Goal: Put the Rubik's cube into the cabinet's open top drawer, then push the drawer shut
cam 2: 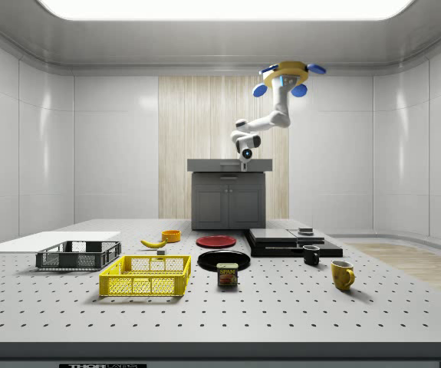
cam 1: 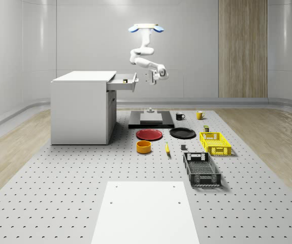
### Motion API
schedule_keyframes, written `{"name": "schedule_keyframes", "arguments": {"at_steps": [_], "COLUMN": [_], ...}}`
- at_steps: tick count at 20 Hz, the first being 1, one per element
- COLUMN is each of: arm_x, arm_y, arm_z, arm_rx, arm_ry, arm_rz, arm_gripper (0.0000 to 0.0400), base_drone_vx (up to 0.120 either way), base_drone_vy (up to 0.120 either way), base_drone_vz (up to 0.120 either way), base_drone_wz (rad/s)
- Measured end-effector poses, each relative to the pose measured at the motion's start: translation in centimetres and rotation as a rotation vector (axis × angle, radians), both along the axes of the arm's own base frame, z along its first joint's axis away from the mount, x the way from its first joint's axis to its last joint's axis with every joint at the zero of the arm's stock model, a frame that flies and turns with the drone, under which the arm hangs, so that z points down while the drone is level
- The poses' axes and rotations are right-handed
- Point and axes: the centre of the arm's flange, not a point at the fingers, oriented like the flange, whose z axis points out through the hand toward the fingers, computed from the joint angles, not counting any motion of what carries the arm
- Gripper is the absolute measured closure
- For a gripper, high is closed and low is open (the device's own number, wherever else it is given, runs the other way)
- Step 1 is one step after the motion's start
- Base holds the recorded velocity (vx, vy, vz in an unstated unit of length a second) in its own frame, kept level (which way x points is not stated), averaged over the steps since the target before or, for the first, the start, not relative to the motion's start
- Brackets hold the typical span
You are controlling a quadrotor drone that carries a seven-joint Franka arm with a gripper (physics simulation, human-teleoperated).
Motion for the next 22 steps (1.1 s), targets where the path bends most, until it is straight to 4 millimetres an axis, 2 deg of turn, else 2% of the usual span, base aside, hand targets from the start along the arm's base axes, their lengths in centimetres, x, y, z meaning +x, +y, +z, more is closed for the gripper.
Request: {"name": "schedule_keyframes", "arguments": {"at_steps": [1, 2, 4, 6, 8, 13, 17, 22], "arm_x": [0.0, 0.0, 0.0, 0.0, 0.0, 0.0, 0.0, 0.0], "arm_y": [-0.1, -0.1, -0.2, -0.2, -0.2, -0.3, 0.2, 2.1], "arm_z": [0.1, 0.1, 0.2, 0.2, 0.3, 0.3, 0.3, 0.3], "arm_rx": [-0.006, -0.011, -0.018, -0.023, -0.027, -0.031, -0.033, -0.034], "arm_ry": [0.000, -0.001, -0.001, -0.002, -0.002, -0.002, -0.002, -0.002], "arm_rz": [-0.001, -0.002, -0.003, -0.004, -0.005, -0.005, -0.006, -0.006], "arm_gripper": [0.0023, 0.0083, 0.0167, 0.0217, 0.0248, 0.0281, 0.0290, 0.0294], "base_drone_vx": [0.000, 0.000, 0.000, 0.000, 0.000, 0.000, 0.000, 0.000], "base_drone_vy": [-0.120, -0.120, -0.120, -0.120, -0.120, -0.120, 0.000, 0.000], "base_drone_vz": [0.000, 0.000, 0.000, 0.000, 0.000, 0.000, 0.000, 0.000], "base_drone_wz": [0.000, 0.000, 0.000, 0.000, 0.000, 0.000, 0.000, 0.000]}}
